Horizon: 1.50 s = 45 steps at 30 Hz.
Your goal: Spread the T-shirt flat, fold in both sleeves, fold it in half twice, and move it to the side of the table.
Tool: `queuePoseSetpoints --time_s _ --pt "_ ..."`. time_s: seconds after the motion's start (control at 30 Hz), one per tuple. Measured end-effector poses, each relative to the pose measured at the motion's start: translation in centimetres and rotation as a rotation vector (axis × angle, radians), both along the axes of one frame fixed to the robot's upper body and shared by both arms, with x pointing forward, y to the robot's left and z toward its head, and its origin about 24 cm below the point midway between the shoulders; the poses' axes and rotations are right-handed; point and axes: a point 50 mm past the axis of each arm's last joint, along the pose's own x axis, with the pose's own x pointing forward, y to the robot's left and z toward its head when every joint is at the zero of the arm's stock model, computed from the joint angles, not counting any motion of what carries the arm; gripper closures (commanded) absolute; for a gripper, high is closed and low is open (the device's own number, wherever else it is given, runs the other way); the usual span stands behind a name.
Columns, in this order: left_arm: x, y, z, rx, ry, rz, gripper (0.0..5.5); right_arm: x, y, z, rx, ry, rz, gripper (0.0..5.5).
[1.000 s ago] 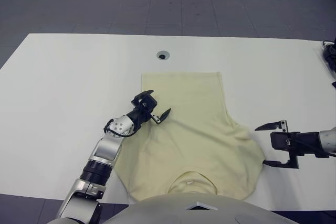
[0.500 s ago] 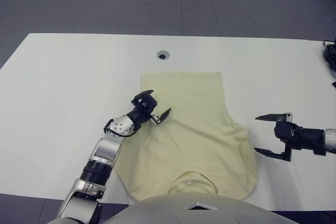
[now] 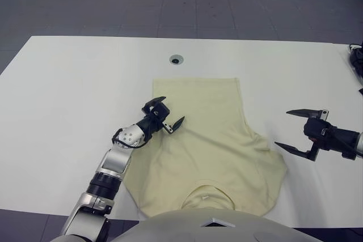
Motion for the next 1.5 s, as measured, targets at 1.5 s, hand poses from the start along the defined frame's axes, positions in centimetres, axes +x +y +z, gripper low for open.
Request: queuePoseSetpoints --time_s 1.5 --pt "-0.7 -0.5 0.1 0.046 -0.073 0.076 0.1 2.6 -1.7 1.3 -0.776 0.187 0.37 0.13"
